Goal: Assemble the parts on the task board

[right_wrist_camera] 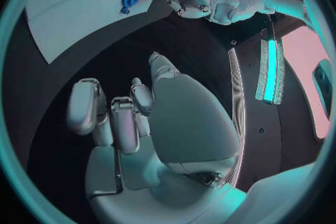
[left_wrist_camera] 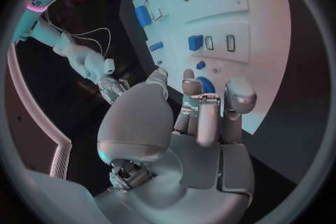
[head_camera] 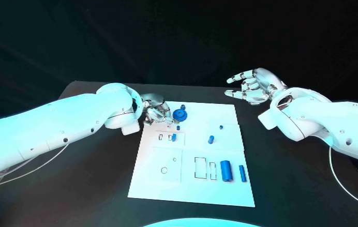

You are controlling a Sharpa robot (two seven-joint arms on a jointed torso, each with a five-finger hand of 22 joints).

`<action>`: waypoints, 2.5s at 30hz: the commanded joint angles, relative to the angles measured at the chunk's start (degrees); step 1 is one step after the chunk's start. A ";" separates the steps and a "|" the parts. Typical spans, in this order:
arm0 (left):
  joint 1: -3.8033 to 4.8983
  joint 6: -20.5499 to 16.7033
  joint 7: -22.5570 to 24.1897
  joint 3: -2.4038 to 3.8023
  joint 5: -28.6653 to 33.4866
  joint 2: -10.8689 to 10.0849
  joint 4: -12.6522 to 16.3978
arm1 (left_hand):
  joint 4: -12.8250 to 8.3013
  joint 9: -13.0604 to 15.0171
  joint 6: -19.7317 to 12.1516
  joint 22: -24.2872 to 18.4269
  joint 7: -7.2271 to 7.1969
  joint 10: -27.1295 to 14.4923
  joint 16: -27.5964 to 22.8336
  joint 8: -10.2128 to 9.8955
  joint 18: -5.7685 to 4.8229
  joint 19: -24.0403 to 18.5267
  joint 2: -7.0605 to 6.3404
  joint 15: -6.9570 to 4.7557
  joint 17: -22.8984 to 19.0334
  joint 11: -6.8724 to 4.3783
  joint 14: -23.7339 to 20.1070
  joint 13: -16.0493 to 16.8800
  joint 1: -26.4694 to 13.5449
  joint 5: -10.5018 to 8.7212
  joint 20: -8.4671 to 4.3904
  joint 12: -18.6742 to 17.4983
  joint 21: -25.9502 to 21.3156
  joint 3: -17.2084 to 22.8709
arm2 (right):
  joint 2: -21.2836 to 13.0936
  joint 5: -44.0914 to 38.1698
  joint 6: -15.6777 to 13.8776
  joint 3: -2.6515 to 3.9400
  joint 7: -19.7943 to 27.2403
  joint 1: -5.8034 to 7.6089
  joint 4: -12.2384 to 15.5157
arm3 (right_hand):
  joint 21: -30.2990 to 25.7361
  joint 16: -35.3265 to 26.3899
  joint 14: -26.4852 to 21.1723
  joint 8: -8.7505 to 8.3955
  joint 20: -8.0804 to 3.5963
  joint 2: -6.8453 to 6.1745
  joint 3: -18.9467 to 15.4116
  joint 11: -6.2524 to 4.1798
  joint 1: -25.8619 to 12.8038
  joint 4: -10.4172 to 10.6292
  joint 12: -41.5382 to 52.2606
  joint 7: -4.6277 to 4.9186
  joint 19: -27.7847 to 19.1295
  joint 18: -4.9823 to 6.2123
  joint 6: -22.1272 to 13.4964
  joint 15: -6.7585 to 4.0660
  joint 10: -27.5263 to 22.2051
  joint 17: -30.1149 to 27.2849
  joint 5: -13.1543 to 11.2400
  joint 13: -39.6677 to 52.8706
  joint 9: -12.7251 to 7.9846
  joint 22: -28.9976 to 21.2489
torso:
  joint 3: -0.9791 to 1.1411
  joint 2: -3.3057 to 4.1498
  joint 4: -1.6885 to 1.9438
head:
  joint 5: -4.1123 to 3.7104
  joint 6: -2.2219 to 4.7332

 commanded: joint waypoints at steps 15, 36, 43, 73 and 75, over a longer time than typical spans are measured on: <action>0.47 7.52 -10.56 -0.79 -3.16 4.47 -2.52 | 0.02 0.11 -0.91 1.57 0.11 1.53 0.74 -0.94 -1.38 0.80 0.37 -0.14 8.25 0.24 3.55 2.44 -1.61 -0.24 0.12 1.89 1.26 -0.77 | 0.51 1.04 0.57 0.03 -2.50 0.20 -0.76 | -1.58 -0.98 2.81 -0.09 0.03 -0.35 0.76 -0.05 -0.08 0.10 -1.44 0.04 -0.61 1.23 -0.51 0.04 -1.24 3.05 0.46 -1.87 -0.18 0.46 | -0.05 0.09 -0.06 | 0.04 -1.64; 0.42 11.36 -10.79 -1.35 0.46 6.64 -4.84 | 0.01 0.22 -0.95 2.13 0.22 1.07 0.95 -1.20 -1.46 0.96 0.90 -0.02 8.71 0.36 3.71 2.11 -2.04 -0.41 0.22 1.83 1.68 -0.90 | 1.24 0.86 1.22 0.02 -2.50 0.22 -1.15 | -2.75 -1.59 2.49 0.02 -0.02 -0.42 1.19 -0.11 -0.09 0.11 -2.78 -0.02 -1.16 1.47 -0.46 -0.02 -2.28 1.91 0.55 -3.49 -0.22 -0.25 | -0.04 0.03 -0.07 | -0.42 -2.07; 0.41 12.49 -10.89 -1.47 0.49 7.11 -5.02 | -0.06 0.33 -0.89 2.30 0.21 0.75 0.94 -1.28 -1.47 0.93 1.27 0.03 8.66 0.37 3.67 2.01 -1.55 -0.19 0.29 1.78 1.84 -0.68 | 1.37 0.40 1.32 0.02 -2.82 0.22 -0.54 | -2.79 -1.64 2.46 0.05 -0.02 -0.41 1.26 -0.12 -0.10 0.11 -2.79 -0.03 -1.17 1.47 -0.43 -0.03 -2.25 1.84 0.57 -3.51 -0.22 -0.27 | 0.03 0.06 -0.03 | -0.36 -1.88; 0.39 13.49 -11.25 -1.86 0.30 7.83 -5.79 | -0.15 0.98 -0.46 2.91 -0.02 0.07 1.08 -1.66 -1.48 0.59 3.02 -0.07 8.96 0.18 3.72 1.90 2.47 0.17 0.36 1.79 2.47 1.44 | 1.55 -1.97 1.61 0.02 -3.51 0.22 -0.26 | -2.91 -1.77 2.44 0.28 -0.08 -0.37 1.56 -0.21 -0.16 0.11 -2.86 -0.12 -1.15 1.48 -0.13 -0.10 -2.12 1.71 0.52 -3.71 -0.18 -0.31 | -0.04 0.13 -0.03 | -0.72 -2.62; 0.39 13.35 -11.23 -1.88 0.32 7.84 -5.81 | -0.14 1.02 -0.43 2.87 -0.05 0.08 1.09 -1.66 -1.47 0.54 3.13 -0.09 8.97 0.16 3.72 1.93 2.72 0.19 0.35 1.81 2.47 1.63 | 1.57 -1.98 1.63 0.02 -3.52 0.22 -0.29 | -2.91 -1.77 2.44 0.28 -0.08 -0.37 1.56 -0.21 -0.16 0.11 -2.86 -0.12 -1.15 1.48 -0.13 -0.10 -2.12 1.71 0.52 -3.71 -0.18 -0.31 | -0.03 0.13 -0.01 | -0.65 -2.71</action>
